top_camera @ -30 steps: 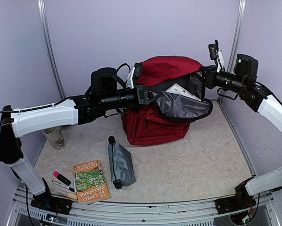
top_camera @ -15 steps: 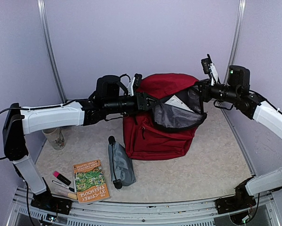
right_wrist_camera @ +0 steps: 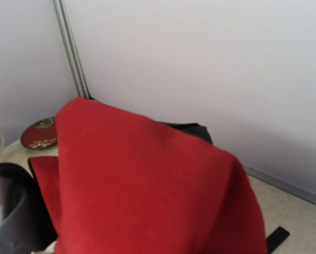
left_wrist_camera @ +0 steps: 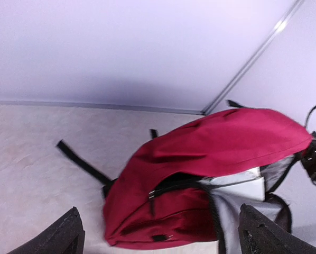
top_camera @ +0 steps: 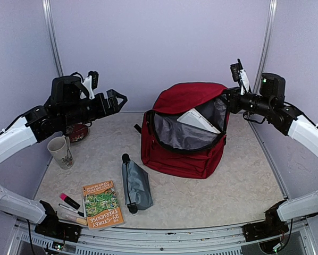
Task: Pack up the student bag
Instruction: Place the largest pocket in the student bag, then adjust the book at the corner of the board.
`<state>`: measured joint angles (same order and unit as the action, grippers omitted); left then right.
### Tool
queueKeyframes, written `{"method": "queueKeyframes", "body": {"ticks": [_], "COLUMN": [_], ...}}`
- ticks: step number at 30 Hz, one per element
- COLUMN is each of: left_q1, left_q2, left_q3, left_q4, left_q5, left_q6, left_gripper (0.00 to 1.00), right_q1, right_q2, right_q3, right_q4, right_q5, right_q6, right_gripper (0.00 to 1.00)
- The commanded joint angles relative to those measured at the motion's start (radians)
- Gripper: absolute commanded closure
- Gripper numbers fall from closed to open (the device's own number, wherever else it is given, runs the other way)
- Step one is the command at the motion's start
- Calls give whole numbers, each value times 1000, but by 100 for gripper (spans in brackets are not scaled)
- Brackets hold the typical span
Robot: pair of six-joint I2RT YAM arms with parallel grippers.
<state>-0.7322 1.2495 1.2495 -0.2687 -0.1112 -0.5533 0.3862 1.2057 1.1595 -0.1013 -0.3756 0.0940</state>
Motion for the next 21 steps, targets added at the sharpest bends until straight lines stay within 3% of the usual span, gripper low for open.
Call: {"method": "queueKeyframes", "body": {"ticks": [1,4,8,15,21], "left_q1": [61,135,173,172,171], "left_q2": [-63,-107,-165,-280,-279], "left_q3": [-173,-296,-451,-668,-773], "left_q4": [-245,-262,-294,-320,-308], "left_q5": [-65,26,7,-1,1], "left_q6": [-32,-105,-228,-418,-440], "left_gripper": [2,4,4,5,9], "right_q1": [7,6,7,6,7], "right_q2": [10,26,31,22,33], "right_q3": [14,26,27,3,-7], "right_q4": [64,66,76,74,87], "right_q5": [-6,-17,-37,-26,-32], "right_q6": [6,11,23,19,26], "right_gripper": [100,100,100,100,100]}}
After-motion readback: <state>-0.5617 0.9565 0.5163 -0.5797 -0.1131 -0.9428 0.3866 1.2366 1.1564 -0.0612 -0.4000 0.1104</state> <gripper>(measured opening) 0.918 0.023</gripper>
